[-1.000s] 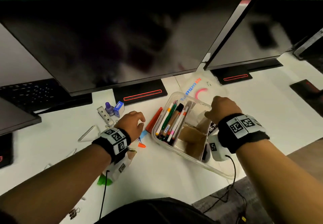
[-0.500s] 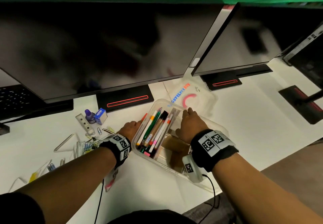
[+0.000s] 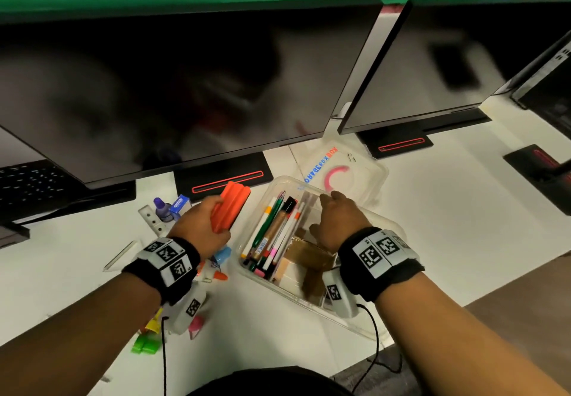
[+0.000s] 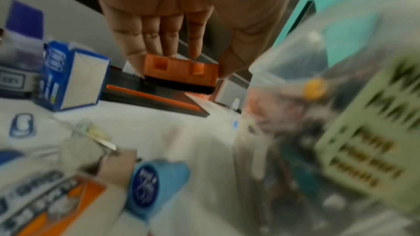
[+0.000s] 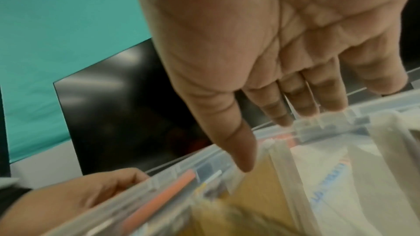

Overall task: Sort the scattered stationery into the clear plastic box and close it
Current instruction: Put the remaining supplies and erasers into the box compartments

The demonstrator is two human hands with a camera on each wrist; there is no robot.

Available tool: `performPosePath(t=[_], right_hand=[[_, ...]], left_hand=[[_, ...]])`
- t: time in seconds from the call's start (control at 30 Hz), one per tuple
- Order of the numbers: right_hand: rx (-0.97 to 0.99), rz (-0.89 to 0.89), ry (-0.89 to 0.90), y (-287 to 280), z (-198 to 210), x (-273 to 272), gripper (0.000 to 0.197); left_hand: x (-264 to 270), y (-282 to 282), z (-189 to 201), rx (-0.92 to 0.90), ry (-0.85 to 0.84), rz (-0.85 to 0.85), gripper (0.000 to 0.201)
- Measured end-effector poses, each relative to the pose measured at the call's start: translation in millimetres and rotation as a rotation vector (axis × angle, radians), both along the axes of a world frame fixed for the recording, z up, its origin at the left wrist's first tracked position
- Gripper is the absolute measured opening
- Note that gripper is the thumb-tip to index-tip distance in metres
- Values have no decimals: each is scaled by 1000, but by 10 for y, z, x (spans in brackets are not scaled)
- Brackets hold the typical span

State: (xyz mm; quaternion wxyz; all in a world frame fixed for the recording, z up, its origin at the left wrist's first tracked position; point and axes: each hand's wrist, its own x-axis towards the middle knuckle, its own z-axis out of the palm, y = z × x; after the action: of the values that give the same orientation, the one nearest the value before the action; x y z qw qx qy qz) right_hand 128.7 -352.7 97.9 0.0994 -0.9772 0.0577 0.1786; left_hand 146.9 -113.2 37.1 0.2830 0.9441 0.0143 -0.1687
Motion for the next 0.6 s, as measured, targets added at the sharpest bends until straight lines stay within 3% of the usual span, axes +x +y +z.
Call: performPosePath(t=[0.07, 0.17, 0.27, 0.37, 0.5, 0.6], right_hand=[[103, -2, -103, 79, 113, -4, 54], [488, -59, -100, 271, 260, -22, 56], [702, -114, -67, 381, 301, -65, 29], [592, -91, -113, 274, 452, -137, 10], [342, -122, -252, -95, 798, -264, 19], [103, -189, -141, -387, 938, -358, 23]], left_hand=[[-115, 39, 171, -92, -76, -48, 67], [-320, -31, 410, -161, -160, -280, 67], [-456, -170, 529, -212, -199, -378, 69], [-497, -265, 539, -263, -221, -421, 71], [-441, -232, 423, -28, -187, -561, 64], [-382, -167, 348, 70, -148, -630, 50]])
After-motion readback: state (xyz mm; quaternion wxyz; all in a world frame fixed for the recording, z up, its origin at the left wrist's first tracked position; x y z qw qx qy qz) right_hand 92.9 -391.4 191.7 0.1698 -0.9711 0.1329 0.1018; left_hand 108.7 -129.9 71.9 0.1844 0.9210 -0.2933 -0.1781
